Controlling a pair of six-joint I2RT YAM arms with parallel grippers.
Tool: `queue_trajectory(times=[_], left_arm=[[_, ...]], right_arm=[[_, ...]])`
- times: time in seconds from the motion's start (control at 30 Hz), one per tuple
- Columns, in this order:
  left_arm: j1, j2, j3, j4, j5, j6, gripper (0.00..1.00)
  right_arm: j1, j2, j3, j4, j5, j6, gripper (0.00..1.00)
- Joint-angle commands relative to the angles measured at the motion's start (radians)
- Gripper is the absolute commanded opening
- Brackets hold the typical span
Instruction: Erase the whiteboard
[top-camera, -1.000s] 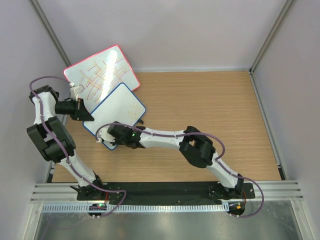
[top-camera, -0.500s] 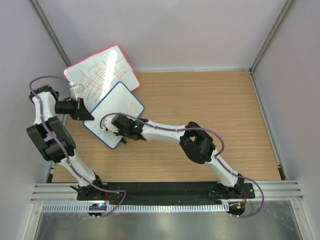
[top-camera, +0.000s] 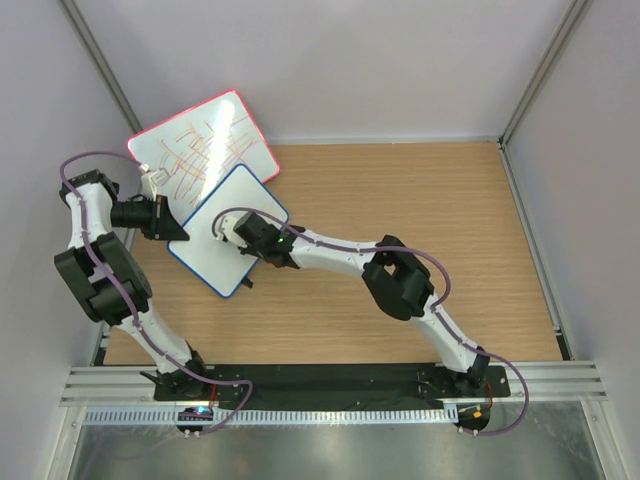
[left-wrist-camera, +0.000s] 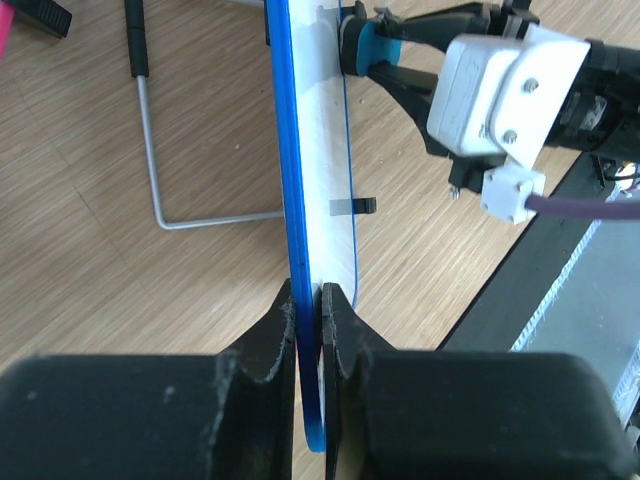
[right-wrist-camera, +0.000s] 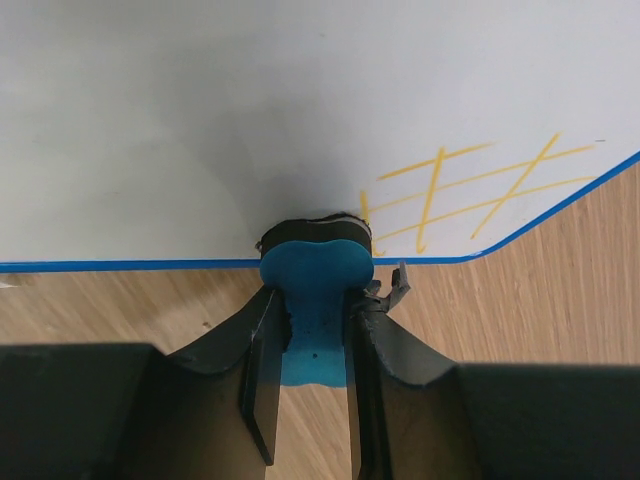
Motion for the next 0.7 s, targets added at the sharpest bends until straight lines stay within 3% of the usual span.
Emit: queue_trajectory(times=[0.0,0.2,0.4,0.67], left_arm=[[-0.017,-0.017,0.022,-0.004,-0.048,0.057,0.00],[-0.027,-0.026,0.013,0.011,-0.073,0.034,0.00],[-0.028,-0.034,0.012,0.019,-0.082,0.019,0.00],[-0.029,-0.042,0.008,0.033,-0.090,0.010,0.00]], right_arm=[[0.040,-0.039,-0.002,0.068,-0.074,0.040,0.01],[0.084,-0.073,-0.032,0.146,-0.157,0.065,0.01],[0.130,-0.022,0.043,0.167,-0.225,0.068,0.01],[0.126,-0.013,0.022,0.337,-0.208,0.160,0.01]])
